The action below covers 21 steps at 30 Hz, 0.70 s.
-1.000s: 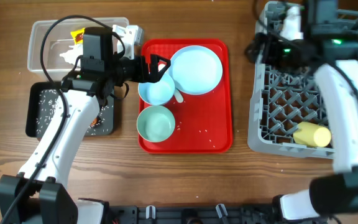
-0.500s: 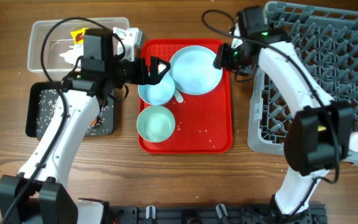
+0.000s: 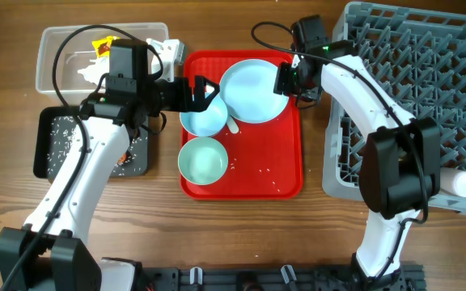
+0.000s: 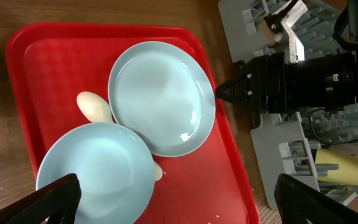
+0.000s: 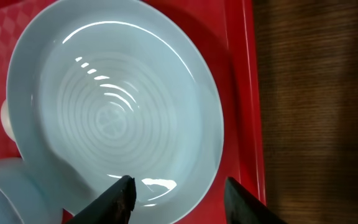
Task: Sort waste into correct bins and load items into the dishwasher rack
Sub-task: 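Move the right gripper to the light-blue plate and grasp its rim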
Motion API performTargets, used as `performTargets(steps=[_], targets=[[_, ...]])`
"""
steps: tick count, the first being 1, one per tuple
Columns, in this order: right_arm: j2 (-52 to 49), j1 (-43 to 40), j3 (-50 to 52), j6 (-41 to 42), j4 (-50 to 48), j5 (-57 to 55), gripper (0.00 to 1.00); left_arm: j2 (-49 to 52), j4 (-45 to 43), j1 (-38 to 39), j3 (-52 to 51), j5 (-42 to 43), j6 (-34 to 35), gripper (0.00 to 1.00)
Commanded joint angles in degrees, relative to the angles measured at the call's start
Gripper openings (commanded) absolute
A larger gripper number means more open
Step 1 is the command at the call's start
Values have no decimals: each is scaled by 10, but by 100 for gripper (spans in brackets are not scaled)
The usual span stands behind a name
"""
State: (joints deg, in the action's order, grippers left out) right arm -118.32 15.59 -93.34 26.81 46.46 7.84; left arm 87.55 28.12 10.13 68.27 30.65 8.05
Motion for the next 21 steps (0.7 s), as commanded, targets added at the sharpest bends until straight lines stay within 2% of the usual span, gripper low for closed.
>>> performTargets(steps=[1, 9, 12, 14, 18, 19, 21], targets=[[-29, 0, 3, 20, -4, -17, 42, 4, 0, 2, 2, -5, -3, 100], [-84, 0, 3, 31, -10, -19, 40, 4, 0, 2, 2, -5, -3, 100], [-100, 0, 3, 32, -18, -18, 35, 4, 0, 2, 2, -5, -3, 100], [-105, 0, 3, 32, -18, -18, 29, 4, 0, 2, 2, -5, -3, 100], [-105, -2, 3, 32, -19, -19, 8, 4, 0, 2, 2, -5, -3, 100], [-105, -4, 2, 32, -19, -18, 4, 4, 0, 2, 2, -5, -3, 100], [-103, -10, 1, 28, -18, -18, 4, 4, 0, 2, 2, -5, -3, 100]])
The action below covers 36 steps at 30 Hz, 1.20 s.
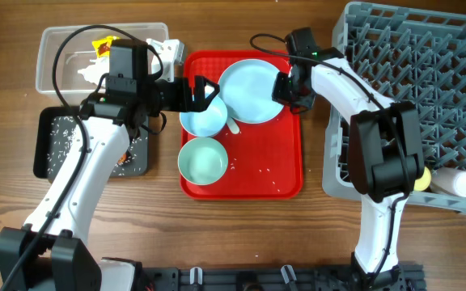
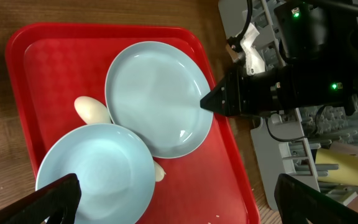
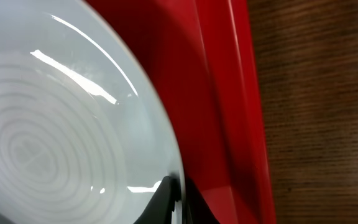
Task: Sort waste into correct bins and load items into the dishwasher rack
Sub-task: 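Move the right gripper to the light-blue plate and grasp its rim, then lift the light-blue plate with the right gripper over the rack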
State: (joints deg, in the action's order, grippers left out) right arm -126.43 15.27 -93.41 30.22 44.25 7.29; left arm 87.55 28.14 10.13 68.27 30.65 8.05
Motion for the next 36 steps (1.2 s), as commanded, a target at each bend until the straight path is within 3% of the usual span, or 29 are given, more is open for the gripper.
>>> performTargets(steps=[1, 7, 13, 17, 20, 21, 22, 27, 36], targets=[[-17, -12, 2, -19, 7, -13, 4, 4, 0, 2, 2, -5, -3, 100], [63, -50, -1, -42, 18, -13, 4, 4, 0, 2, 2, -5, -3, 100], [198, -60, -1, -122, 1, -42, 4, 4, 0, 2, 2, -5, -3, 100], [310, -60, -1, -135, 6, -255, 4, 4, 0, 2, 2, -5, -3, 100], [346, -73, -1, -135, 3, -397, 4, 4, 0, 2, 2, -5, -3, 100], [351, -94, -1, -136, -3, -496, 4, 4, 0, 2, 2, -6, -3, 100], [350, -101, -1, -136, -5, -514, 4, 4, 0, 2, 2, -5, -3, 100], [345, -174, 0, -139, -9, -529, 4, 4, 0, 2, 2, -5, -3, 100], [324, -282, 1, -220, -48, -497, 5, 4, 0, 2, 2, -5, -3, 100]])
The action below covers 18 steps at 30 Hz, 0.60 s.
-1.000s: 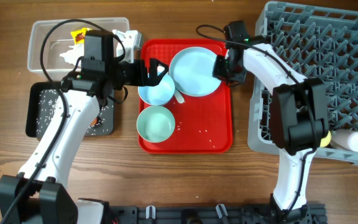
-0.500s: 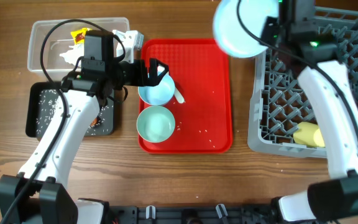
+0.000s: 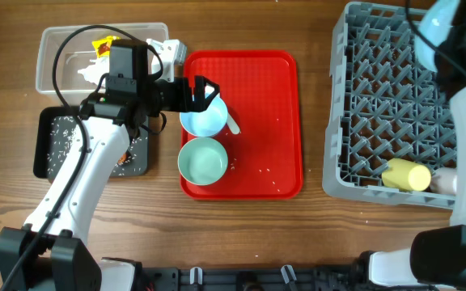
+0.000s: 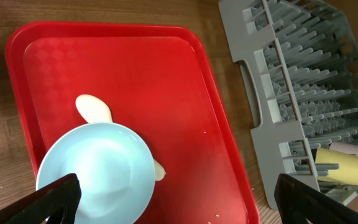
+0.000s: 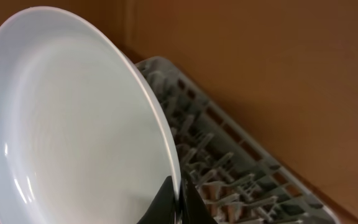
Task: Sort waste into correct bins and load items into the dishwasher rack
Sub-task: 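Lift the light-blue plate with the right gripper over the rack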
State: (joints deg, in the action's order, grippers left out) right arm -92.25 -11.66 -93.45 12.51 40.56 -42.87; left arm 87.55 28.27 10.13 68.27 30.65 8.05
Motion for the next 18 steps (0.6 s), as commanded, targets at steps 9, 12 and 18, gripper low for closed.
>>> performTargets(steps=[9, 12, 18], targets=[[-106, -19, 2, -80, -68, -32, 4, 4, -1, 2, 2, -5, -3, 100], [-116, -24, 2, -80, -75, -32, 4, 4, -1, 2, 2, -5, -3, 100], [-130, -47, 2, -96, -88, 13, 4, 4, -1, 2, 2, -5, -3, 100]])
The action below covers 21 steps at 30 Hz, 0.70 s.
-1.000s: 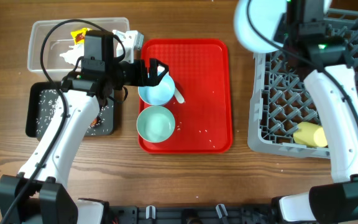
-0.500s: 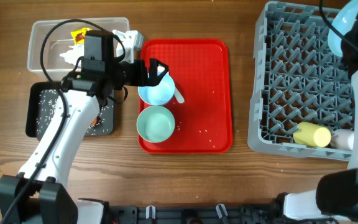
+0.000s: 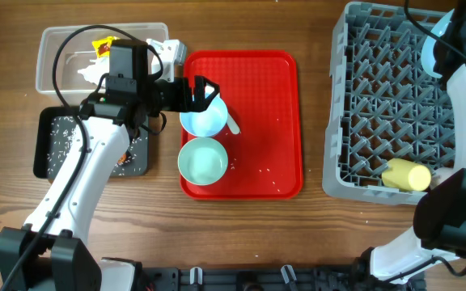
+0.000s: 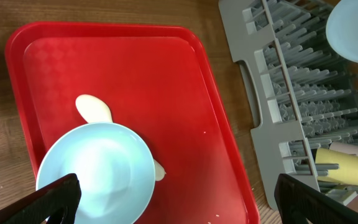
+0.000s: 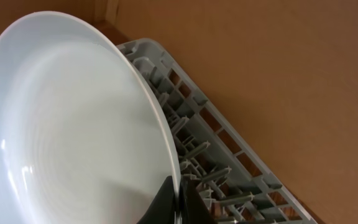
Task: Sort waste into correct bins and load items into the dishwasher rack
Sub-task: 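Lift the light-blue plate with the right gripper over the rack, then lower the plate upright into the rack slots and release it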
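A pale blue plate [image 5: 73, 130] stands on edge with my right gripper [image 5: 178, 200] shut on its rim. In the overhead view the plate [image 3: 432, 58] hangs over the far right of the grey dishwasher rack [image 3: 379, 105]. Two pale blue bowls [image 3: 203, 118] [image 3: 202, 162] sit on the red tray [image 3: 265, 105], with a cream spoon [image 4: 92, 109] under the upper bowl. My left gripper [image 3: 207, 90] is open just above that bowl [image 4: 95, 165], holding nothing.
A yellow cup [image 3: 407, 174] lies in the rack's near right corner. A clear bin [image 3: 71, 48] with wrappers stands at the far left, and a black bin [image 3: 63, 141] with scattered crumbs sits in front of it. Crumbs dot the tray's near end.
My right gripper and the plate have shifted from the rack's far edge to a spot further in over the tines. The left arm, bowls and spoon are unchanged.
My right gripper stood open at the right rim of the plate on the tray. Then it was shut on that rim. Later the plate was off the tray, held on edge at the rack's far right, and now it is over the tines.
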Motion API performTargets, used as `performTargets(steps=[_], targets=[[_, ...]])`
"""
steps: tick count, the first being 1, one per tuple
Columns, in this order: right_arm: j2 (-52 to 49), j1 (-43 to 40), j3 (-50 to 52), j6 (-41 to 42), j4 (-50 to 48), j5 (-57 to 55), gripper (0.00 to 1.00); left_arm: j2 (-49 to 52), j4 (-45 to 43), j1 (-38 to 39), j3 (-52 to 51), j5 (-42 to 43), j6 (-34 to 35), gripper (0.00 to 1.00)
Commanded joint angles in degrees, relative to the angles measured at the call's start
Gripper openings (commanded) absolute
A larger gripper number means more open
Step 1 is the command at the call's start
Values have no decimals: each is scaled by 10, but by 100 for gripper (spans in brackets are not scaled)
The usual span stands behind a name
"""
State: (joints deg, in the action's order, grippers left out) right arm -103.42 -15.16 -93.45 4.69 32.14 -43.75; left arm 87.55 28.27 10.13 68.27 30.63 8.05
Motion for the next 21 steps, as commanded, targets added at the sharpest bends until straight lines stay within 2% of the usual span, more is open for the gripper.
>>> performTargets(steps=[1, 9, 21], targets=[[-22, -14, 2, -22, -3, 29, 4, 4, -1, 2, 2, -5, -3, 100], [-30, -19, 2, -43, -8, 99, 4, 4, -1, 2, 2, -5, -3, 100], [-31, -19, 2, -44, -12, 89, 6, 4, -1, 2, 2, -5, -3, 100]])
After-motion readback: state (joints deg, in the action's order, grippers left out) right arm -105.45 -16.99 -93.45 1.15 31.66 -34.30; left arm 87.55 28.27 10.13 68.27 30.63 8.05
